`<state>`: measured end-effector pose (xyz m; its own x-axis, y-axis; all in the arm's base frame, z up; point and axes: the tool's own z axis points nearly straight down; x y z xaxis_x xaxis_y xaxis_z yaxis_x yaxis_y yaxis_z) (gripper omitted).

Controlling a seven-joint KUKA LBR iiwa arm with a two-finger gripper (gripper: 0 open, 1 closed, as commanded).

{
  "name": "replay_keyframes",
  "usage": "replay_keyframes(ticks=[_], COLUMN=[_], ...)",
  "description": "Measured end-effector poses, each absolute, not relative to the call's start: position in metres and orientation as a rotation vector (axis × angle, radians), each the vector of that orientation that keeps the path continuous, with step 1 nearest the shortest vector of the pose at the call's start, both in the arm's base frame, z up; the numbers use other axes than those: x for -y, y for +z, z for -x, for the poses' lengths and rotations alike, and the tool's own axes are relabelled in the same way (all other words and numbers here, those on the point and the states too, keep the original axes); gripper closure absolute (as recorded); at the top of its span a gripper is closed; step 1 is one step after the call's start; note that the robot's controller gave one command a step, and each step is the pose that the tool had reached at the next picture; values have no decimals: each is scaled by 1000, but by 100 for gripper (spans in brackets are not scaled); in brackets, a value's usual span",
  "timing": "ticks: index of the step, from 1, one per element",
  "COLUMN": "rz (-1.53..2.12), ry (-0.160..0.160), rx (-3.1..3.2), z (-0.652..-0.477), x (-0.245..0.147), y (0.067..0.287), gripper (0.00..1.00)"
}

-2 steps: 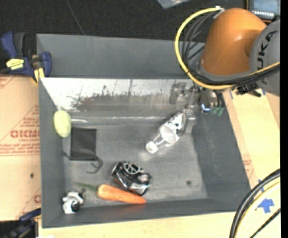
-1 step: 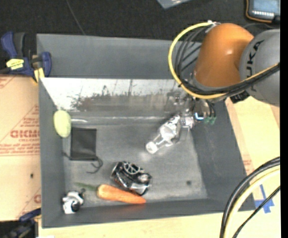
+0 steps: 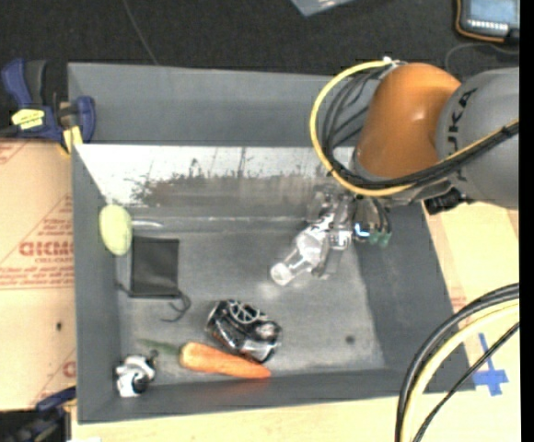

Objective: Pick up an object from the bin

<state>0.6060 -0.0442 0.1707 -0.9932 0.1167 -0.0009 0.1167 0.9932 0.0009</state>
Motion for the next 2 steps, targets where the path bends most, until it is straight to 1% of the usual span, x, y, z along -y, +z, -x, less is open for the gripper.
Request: replay_keyframes(ticks=[1,2], rz=[-237,177], ry=[-2,1], rx=[-3114,-3131], z=[-615,-603], x=[44,64], y=[126,91], gripper=[0,0])
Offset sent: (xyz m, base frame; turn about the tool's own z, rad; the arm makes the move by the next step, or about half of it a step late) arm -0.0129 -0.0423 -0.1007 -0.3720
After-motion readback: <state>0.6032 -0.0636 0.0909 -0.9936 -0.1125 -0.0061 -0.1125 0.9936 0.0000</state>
